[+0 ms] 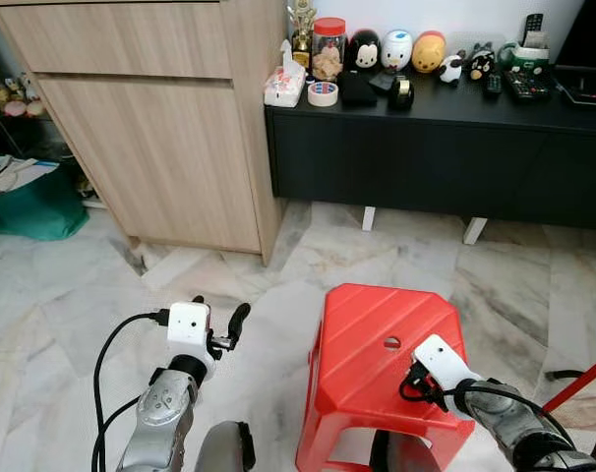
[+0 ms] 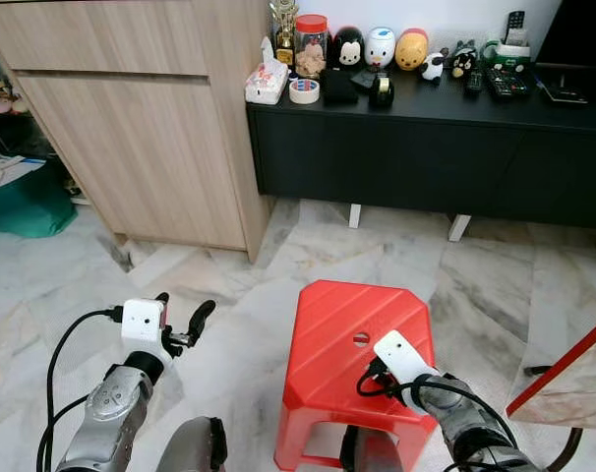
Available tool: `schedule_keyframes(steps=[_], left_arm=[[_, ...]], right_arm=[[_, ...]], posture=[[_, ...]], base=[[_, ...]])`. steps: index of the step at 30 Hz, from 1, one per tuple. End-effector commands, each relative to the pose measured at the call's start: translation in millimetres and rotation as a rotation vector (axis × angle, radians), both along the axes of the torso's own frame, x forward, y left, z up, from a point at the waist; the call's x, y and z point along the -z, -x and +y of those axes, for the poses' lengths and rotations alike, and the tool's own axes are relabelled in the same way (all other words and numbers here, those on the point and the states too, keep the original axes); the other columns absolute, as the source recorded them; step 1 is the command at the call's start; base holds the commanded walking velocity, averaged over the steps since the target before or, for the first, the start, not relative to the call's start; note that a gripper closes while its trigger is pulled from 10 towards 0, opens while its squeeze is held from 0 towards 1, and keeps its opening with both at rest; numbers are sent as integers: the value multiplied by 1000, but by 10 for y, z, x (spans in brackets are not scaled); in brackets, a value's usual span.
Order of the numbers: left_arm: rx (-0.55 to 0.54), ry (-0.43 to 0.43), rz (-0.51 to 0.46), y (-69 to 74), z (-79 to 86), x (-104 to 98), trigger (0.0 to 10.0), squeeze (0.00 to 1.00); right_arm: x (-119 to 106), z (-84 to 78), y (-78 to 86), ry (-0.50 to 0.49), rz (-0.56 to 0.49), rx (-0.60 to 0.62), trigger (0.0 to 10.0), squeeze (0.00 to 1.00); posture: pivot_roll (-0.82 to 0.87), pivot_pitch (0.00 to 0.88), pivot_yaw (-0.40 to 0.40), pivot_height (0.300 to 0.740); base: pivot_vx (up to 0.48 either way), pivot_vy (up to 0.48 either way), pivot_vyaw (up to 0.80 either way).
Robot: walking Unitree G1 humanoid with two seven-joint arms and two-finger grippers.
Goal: Hang keys on a hook
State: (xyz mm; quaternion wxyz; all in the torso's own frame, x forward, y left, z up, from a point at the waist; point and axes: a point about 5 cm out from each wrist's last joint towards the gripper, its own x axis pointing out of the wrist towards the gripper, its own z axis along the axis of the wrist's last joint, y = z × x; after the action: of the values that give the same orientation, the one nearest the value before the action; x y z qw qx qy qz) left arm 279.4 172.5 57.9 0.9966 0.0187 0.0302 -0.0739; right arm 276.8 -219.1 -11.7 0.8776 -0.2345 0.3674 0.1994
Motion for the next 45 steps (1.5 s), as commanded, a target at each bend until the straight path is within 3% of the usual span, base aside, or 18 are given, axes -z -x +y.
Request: schedule_keyframes(steps=[1, 6, 15, 26, 34, 45], left_arm=[[13, -25, 9, 22, 16, 6, 10000, 0], [20, -33, 14, 43, 26, 3, 10000, 0], [26, -38, 19, 53, 28, 4, 10000, 0], [30, -40, 24, 42, 22, 4, 10000, 0], [32, -40, 23, 24, 16, 3, 10000, 0], [45, -57, 24, 20, 8, 0, 10000, 0]], right_arm=[[-7, 57, -32, -39, -1, 34, 10000, 0], [23, 135, -21, -50, 17, 17, 10000, 0], [81, 134, 43, -49, 39, 28, 10000, 0], [-36, 3, -52, -58, -32, 89, 10000, 0], [-87, -93, -70, -56, -23, 79, 10000, 0], [45, -23, 64, -72, 52, 35, 10000, 0]], posture=[[88, 81, 22, 613], [97, 84, 28, 613], [101, 84, 33, 613], [100, 72, 35, 613], [96, 62, 33, 613], [94, 61, 34, 613]], base=[[0, 0, 0], [0, 0, 0], [0, 0, 0], [0, 0, 0], [0, 0, 0], [0, 0, 0]])
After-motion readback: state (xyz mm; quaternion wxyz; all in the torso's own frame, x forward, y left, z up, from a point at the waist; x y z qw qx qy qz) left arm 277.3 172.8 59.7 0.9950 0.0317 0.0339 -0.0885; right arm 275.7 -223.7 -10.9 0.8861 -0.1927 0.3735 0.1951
